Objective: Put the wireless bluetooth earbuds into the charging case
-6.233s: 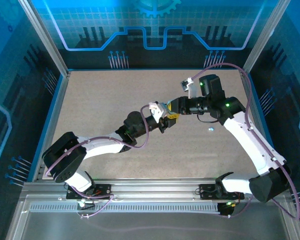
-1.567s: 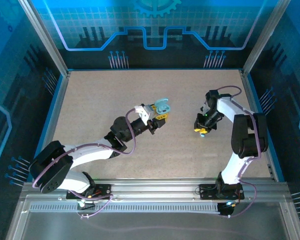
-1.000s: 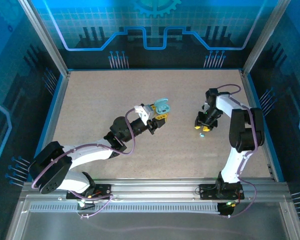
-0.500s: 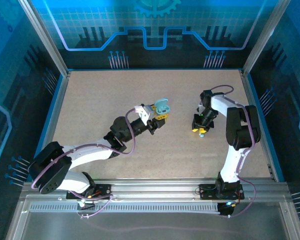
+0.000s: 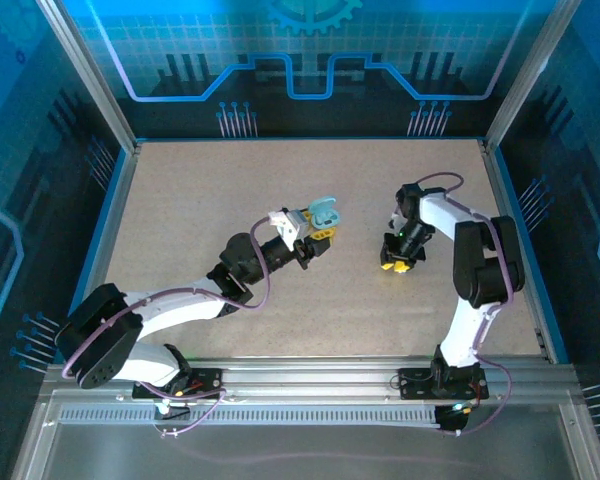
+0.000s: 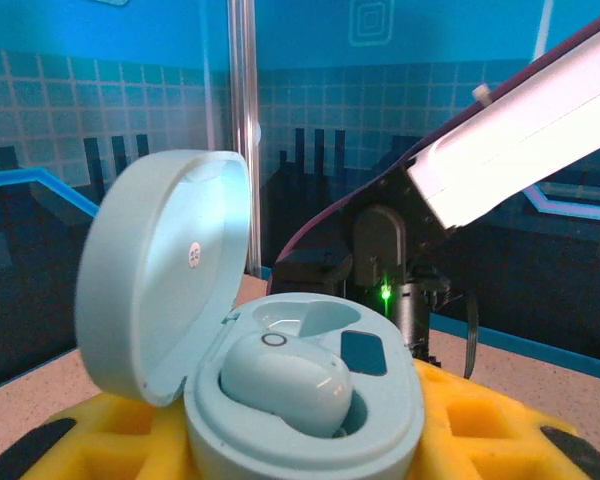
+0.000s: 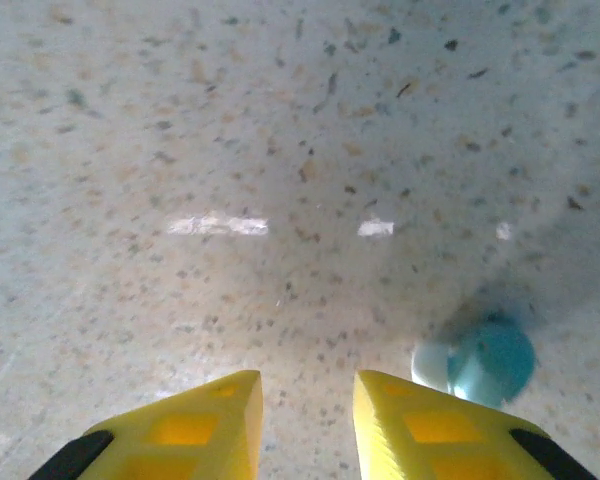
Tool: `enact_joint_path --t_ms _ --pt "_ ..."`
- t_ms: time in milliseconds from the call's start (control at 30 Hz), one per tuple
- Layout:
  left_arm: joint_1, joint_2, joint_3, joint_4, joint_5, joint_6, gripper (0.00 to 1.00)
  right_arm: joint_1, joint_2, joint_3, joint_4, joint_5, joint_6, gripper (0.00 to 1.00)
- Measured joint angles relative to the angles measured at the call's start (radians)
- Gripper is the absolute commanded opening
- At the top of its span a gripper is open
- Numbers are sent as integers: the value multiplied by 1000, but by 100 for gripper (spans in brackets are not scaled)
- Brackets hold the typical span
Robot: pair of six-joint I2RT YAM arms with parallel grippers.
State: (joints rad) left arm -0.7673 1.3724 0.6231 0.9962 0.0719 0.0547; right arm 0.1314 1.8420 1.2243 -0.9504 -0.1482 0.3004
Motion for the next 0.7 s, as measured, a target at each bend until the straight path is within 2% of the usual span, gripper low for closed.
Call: enact_joint_path --t_ms 133,267,400,700 --pt "0 -7 0 -4 0 0 29 -38 -109 -35 31 -14 26 37" --pt "0 -7 0 -5 0 0 28 -144 -159 -88 80 -42 60 42" --pt "0 -7 0 -4 0 0 29 -211 -141 -138 122 -88 86 43" --pt "0 -8 0 -5 0 0 28 -213 -46 -164 187 -180 108 43"
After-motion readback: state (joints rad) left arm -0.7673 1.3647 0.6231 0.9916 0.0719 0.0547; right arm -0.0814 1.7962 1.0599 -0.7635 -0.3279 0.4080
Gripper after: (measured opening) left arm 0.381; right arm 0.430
